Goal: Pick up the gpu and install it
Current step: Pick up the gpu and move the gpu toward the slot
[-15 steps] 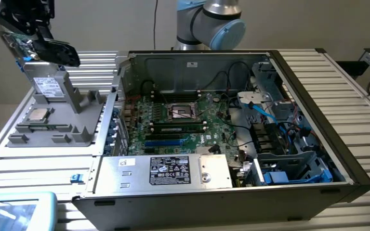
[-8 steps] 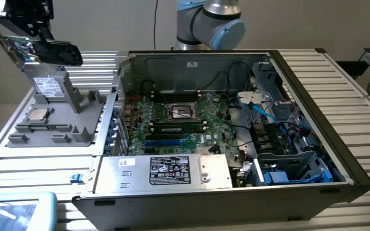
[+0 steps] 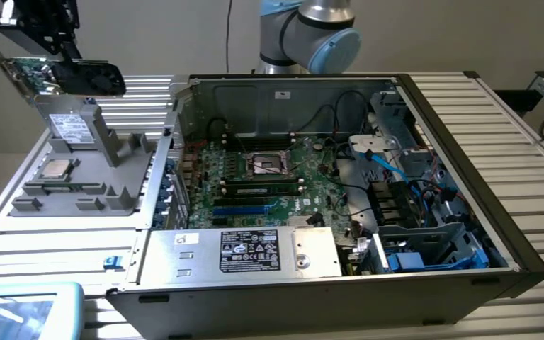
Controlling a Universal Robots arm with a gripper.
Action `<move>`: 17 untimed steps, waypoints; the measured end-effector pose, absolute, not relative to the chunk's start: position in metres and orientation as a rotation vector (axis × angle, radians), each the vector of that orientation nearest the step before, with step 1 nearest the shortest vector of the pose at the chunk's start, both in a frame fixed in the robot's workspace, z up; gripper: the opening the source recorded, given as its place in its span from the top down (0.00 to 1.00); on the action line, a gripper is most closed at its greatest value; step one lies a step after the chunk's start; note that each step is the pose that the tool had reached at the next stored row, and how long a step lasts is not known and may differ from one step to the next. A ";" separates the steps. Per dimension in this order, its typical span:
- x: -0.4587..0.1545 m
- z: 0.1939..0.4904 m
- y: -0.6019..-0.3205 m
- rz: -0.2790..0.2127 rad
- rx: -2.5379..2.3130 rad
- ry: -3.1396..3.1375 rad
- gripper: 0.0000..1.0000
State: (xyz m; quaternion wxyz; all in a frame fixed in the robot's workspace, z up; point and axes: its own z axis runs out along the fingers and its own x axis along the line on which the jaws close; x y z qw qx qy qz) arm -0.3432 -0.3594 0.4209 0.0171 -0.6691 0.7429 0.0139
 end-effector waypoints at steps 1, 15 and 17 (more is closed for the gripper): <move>-0.343 0.421 -0.359 0.043 -2.079 2.309 0.73; -0.303 0.452 -0.357 0.044 -2.079 2.309 0.73; -0.294 0.452 -0.357 0.044 -2.079 2.309 0.73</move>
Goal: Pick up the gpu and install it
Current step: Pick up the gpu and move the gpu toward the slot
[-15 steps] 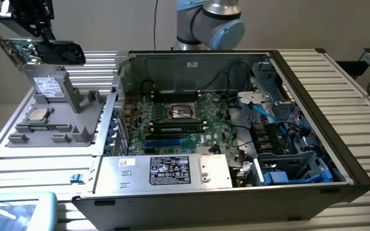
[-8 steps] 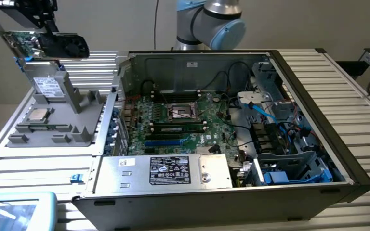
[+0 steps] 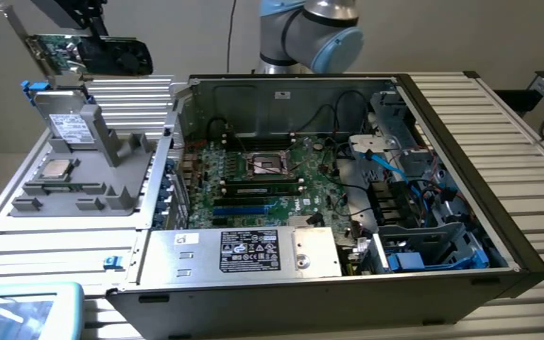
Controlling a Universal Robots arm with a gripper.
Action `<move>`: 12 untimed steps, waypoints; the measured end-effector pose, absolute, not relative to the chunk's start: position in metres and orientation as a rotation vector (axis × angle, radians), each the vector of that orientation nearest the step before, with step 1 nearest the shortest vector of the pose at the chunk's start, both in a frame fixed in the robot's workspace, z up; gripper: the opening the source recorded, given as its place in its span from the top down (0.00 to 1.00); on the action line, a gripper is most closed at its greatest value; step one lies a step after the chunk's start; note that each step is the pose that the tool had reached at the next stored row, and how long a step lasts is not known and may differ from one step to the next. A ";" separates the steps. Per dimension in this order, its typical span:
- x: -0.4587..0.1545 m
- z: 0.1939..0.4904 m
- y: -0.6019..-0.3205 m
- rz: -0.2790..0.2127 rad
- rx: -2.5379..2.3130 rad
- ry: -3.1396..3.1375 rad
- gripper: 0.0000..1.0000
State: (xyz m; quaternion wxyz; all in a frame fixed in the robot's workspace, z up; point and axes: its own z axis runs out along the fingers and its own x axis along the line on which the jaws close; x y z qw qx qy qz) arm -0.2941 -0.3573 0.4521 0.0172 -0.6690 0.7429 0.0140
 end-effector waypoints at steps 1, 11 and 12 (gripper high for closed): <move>-0.289 0.452 -0.357 0.044 -2.079 2.309 0.73; -0.244 0.452 -0.357 0.047 -2.081 2.310 0.73; -0.240 0.452 -0.357 0.047 -2.081 2.311 0.73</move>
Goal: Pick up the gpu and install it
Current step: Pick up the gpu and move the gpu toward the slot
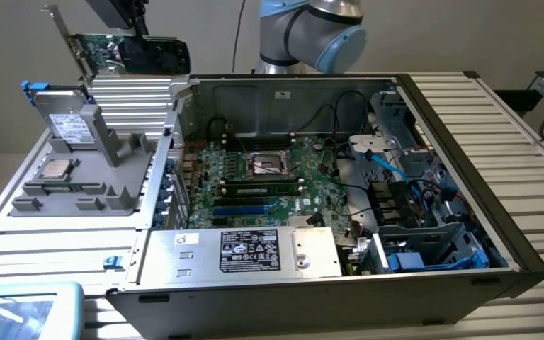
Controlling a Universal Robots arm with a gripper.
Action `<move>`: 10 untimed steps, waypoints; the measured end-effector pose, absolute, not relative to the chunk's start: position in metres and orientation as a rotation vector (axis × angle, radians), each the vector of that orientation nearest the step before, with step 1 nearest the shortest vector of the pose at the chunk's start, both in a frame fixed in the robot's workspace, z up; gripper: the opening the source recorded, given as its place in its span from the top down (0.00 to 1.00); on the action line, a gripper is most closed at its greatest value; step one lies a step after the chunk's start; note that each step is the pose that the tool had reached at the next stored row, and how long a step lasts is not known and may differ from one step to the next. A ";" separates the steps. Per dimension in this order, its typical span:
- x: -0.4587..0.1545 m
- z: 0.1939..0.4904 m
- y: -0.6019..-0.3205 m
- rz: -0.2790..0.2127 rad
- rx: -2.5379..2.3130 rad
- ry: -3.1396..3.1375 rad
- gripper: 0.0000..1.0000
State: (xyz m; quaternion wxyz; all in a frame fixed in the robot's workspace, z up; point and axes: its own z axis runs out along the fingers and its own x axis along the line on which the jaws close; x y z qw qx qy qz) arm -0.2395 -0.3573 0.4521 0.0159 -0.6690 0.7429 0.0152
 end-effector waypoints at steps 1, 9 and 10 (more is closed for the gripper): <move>-0.235 0.452 -0.357 0.047 -2.081 2.311 0.73; -0.198 0.452 -0.357 0.049 -2.082 2.312 0.73; -0.194 0.452 -0.357 0.049 -2.082 2.312 0.73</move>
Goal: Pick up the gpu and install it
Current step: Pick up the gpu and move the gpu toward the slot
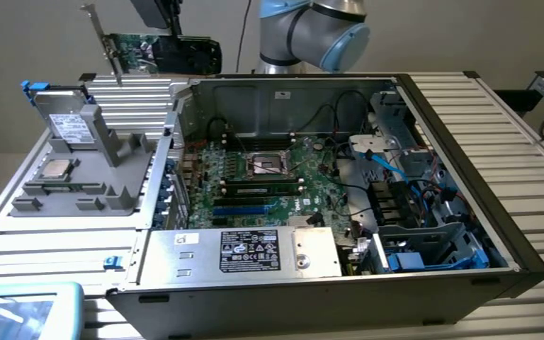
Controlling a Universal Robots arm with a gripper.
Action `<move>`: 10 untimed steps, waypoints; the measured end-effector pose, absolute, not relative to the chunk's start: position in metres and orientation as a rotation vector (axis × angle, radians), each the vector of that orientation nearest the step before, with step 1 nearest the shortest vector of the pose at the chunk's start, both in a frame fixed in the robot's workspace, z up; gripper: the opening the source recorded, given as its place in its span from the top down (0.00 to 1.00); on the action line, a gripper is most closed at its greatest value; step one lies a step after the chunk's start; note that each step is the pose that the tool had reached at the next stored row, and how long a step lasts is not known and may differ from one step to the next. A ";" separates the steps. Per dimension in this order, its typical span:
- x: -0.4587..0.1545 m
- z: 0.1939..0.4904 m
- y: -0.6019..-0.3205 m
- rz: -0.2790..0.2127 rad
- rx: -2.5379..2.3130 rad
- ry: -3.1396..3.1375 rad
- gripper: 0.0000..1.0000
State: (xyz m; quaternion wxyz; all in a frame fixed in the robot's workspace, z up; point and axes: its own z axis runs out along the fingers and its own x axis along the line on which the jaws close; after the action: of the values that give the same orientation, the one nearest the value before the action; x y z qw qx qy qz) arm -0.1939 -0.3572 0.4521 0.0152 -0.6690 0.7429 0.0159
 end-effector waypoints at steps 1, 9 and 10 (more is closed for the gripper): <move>-0.189 0.452 -0.357 0.050 -2.082 2.312 0.73; -0.153 0.452 -0.357 0.053 -2.083 2.314 0.73; -0.149 0.452 -0.357 0.053 -2.083 2.314 0.73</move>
State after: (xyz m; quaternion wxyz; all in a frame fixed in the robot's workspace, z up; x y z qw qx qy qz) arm -0.1485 -0.3572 0.4521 0.0138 -0.6690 0.7429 0.0171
